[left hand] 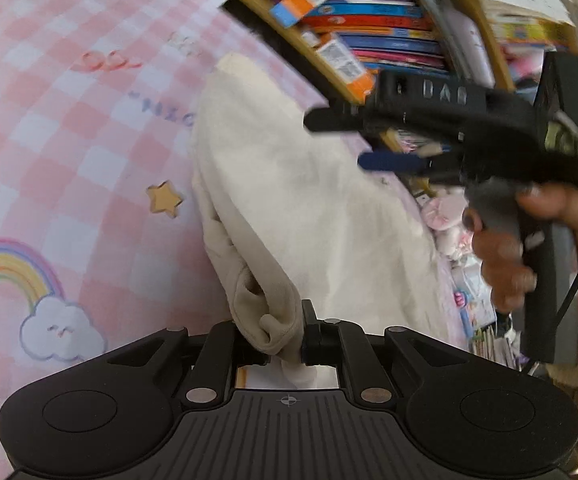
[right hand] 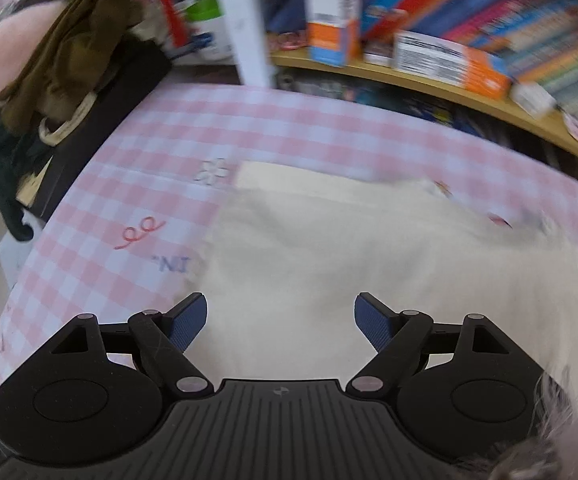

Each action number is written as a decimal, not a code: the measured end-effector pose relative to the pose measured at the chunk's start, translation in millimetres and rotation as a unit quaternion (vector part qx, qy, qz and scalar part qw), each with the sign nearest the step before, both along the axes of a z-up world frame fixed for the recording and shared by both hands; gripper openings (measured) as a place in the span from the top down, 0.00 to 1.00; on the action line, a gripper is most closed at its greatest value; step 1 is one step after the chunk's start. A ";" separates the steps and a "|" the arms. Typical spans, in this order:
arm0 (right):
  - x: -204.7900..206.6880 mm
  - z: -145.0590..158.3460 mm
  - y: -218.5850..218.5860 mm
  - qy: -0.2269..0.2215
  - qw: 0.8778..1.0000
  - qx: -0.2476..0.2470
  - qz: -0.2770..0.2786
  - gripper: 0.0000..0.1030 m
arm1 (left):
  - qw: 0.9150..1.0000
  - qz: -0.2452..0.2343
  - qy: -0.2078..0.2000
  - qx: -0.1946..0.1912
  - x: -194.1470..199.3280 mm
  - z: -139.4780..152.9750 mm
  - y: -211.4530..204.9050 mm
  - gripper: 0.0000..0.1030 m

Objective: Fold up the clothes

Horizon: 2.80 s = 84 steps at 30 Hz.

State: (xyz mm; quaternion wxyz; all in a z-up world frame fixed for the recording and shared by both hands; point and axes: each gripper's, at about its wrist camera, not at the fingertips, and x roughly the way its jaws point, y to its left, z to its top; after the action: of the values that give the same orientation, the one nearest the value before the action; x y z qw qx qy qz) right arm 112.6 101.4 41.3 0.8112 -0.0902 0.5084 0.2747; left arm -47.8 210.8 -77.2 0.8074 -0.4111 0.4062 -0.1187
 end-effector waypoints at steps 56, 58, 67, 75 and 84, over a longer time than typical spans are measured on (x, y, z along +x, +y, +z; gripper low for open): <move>54.7 22.8 -0.1 -0.003 0.993 -0.104 0.056 0.93 | 0.966 -0.134 -0.199 0.097 14.1 97.6 -102.0 0.93; 58.4 27.7 -19.3 -0.007 0.994 -0.094 0.046 0.93 | 0.964 -0.141 -0.202 0.100 16.4 103.3 -112.4 0.93; 70.5 40.9 -106.9 -0.017 0.999 -0.048 0.019 0.93 | 0.956 -0.162 -0.211 0.125 25.2 125.5 -177.9 0.93; 74.5 52.3 -190.0 -0.048 0.998 0.006 0.032 0.93 | 0.954 -0.158 -0.197 0.160 43.8 141.1 -255.0 0.93; 79.9 33.4 -293.8 -0.058 0.994 0.083 0.032 0.93 | 0.954 -0.160 -0.156 0.199 56.5 128.4 -337.1 0.93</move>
State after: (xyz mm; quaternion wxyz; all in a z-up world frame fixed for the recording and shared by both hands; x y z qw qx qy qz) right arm 192.5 -192.4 74.7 0.8347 -0.0545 0.4330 0.3360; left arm 8.7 -126.4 51.2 0.8964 -0.1483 0.3510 -0.2263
